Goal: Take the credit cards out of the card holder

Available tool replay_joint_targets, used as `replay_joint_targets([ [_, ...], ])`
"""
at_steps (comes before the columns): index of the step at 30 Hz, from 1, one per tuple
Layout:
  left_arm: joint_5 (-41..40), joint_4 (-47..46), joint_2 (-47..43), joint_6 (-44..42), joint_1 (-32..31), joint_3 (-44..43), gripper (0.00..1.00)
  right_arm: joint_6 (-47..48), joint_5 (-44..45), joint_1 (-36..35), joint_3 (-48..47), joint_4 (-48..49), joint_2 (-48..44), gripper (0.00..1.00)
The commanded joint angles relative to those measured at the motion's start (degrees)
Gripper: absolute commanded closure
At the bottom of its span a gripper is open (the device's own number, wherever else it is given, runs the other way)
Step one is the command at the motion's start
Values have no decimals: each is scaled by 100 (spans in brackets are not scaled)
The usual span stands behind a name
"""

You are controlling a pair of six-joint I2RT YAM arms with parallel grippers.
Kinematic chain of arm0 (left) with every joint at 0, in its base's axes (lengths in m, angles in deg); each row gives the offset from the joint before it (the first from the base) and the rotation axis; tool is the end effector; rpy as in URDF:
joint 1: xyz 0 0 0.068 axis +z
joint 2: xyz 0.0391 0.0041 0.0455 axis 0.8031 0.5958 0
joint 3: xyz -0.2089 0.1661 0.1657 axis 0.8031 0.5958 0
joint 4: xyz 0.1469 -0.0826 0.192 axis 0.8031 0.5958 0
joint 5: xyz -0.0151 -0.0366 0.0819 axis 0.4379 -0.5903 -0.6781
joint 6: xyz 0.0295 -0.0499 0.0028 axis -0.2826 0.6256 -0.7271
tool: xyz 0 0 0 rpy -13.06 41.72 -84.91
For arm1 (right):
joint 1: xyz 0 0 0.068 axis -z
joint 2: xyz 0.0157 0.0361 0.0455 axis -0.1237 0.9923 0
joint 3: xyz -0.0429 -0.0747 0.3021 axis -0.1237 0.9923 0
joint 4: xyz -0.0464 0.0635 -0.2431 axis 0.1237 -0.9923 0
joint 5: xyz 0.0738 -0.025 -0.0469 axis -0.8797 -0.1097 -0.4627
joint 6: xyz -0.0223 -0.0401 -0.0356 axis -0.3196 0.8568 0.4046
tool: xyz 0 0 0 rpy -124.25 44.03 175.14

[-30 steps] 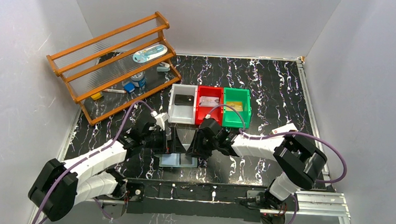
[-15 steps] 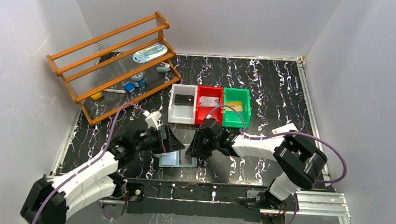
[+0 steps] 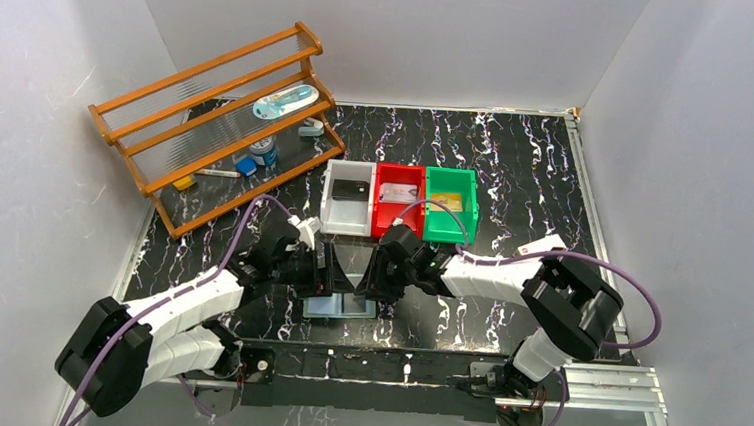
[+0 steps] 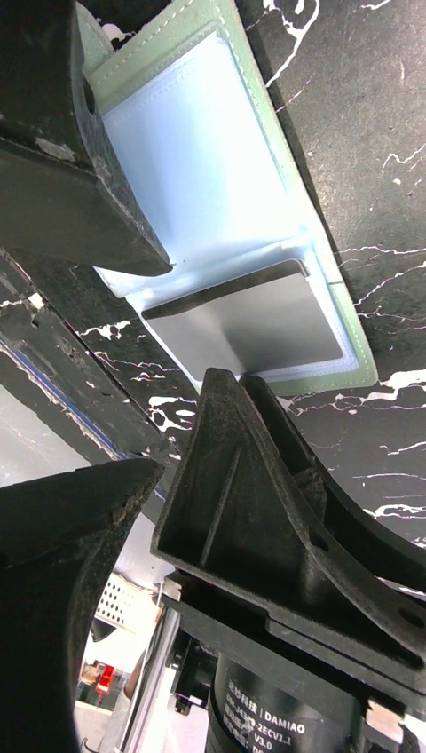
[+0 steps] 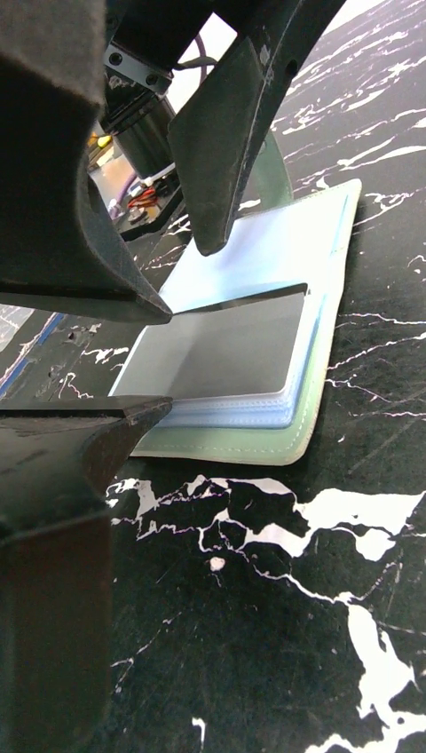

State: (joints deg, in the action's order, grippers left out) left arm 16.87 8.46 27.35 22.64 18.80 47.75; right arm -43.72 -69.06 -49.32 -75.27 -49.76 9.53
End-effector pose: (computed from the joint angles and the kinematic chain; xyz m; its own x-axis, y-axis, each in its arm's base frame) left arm 0.1398 -0.1183 0.2139 -0.9108 -0.1595 -0.3807 0.2061 0.6233 -0.7543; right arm 0.1647 0.2561 0.2016 -0.9566 0.1575 -0.2453 -0.0411 0.7600 0.6486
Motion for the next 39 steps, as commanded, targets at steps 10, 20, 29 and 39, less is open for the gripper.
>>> replay_joint_targets([
  [10, 20, 207, 193, -135, -19, -237, 35, -355, 238, -24, 91, -168, 338, 60],
  [20, -245, 226, 412, 41, -27, -51, 52, -393, 163, -22, 135, -45, 455, 63],
  [29, -563, 308, 134, 144, -29, 10, 49, -384, 151, -22, 122, -49, 446, 64],
  [39, -714, -417, 239, 570, -26, 566, 68, -394, 107, -24, 113, -23, 461, 64],
])
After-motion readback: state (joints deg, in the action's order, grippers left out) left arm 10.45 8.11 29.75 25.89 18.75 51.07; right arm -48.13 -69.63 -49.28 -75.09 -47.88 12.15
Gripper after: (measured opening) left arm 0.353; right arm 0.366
